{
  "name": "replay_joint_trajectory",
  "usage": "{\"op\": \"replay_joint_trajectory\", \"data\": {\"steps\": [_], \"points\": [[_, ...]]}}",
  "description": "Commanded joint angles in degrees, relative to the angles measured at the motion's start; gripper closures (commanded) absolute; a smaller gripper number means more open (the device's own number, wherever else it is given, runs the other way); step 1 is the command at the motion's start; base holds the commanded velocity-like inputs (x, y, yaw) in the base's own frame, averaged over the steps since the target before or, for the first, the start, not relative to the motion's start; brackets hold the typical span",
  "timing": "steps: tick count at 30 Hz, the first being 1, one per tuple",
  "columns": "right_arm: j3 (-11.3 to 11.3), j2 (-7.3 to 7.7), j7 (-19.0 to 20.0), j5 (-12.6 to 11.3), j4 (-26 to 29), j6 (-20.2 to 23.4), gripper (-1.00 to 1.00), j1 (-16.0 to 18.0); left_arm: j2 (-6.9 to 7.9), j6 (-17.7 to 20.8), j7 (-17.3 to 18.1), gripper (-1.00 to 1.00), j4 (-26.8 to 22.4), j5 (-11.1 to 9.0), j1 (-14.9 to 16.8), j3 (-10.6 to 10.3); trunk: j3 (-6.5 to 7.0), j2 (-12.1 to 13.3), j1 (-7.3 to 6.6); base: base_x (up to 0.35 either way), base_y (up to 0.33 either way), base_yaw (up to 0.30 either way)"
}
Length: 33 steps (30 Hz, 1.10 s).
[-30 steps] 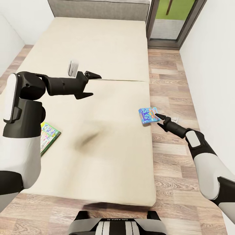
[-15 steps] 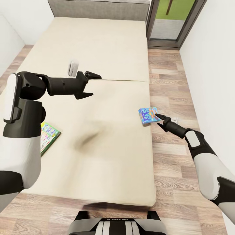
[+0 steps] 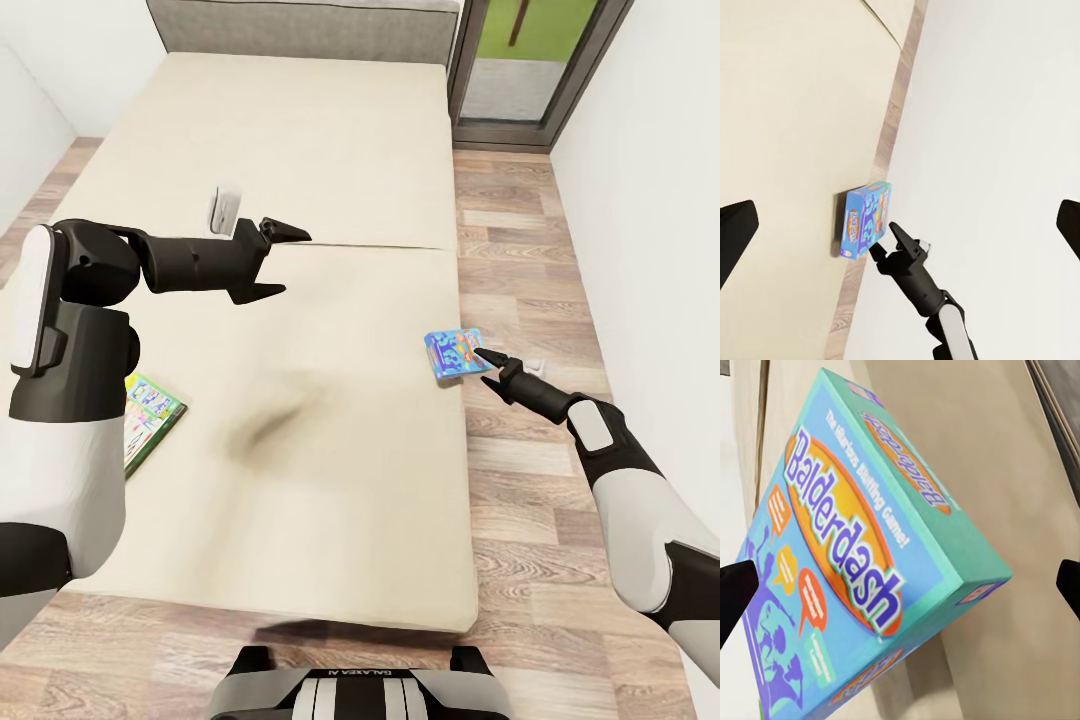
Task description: Put all the toys in the child's room - the three board games (two on the bed and one on the table), the two jigsaw puzzles on the table, and the tennis ball on the table - inside the toy box on the table in the child's room.
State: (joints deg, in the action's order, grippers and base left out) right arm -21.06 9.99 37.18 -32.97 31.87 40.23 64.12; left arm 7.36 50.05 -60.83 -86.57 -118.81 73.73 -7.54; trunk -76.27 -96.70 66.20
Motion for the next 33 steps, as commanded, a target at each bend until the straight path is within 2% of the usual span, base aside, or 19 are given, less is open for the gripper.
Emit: {"op": "replay_joint_trajectory", "data": {"steps": [1, 23, 24, 33], "points": [[-0.22, -0.03, 0.09, -0.08, 0.00, 0.37, -1.00, 0.04, 0.02, 0.00, -0.58, -1.00, -0.02, -0.51, 0.04, -0.02, -0.03, -0.02, 0.00, 0.000, 0.000, 0.007], [-0.27, -0.14, 0.03, -0.08, 0.04, 0.29, -1.00, 0.04, 0.03, 0.01, -0.60, -1.00, -0.01, -0.46, 0.04, -0.02, -0.03, -0.02, 0.00, 0.000, 0.000, 0.064], [-0.24, -0.14, 0.02, -0.06, 0.04, 0.29, 1.00, 0.04, 0.03, 0.02, -0.60, -1.00, -0.01, -0.46, 0.03, -0.02, -0.03, -0.02, 0.00, 0.000, 0.000, 0.016], [0.05, -0.11, -0.02, 0.08, 0.01, 0.28, 1.00, 0.04, 0.03, -0.01, -0.60, -1.00, 0.00, -0.46, 0.02, -0.02, -0.03, -0.02, 0.00, 0.000, 0.000, 0.007]]}}
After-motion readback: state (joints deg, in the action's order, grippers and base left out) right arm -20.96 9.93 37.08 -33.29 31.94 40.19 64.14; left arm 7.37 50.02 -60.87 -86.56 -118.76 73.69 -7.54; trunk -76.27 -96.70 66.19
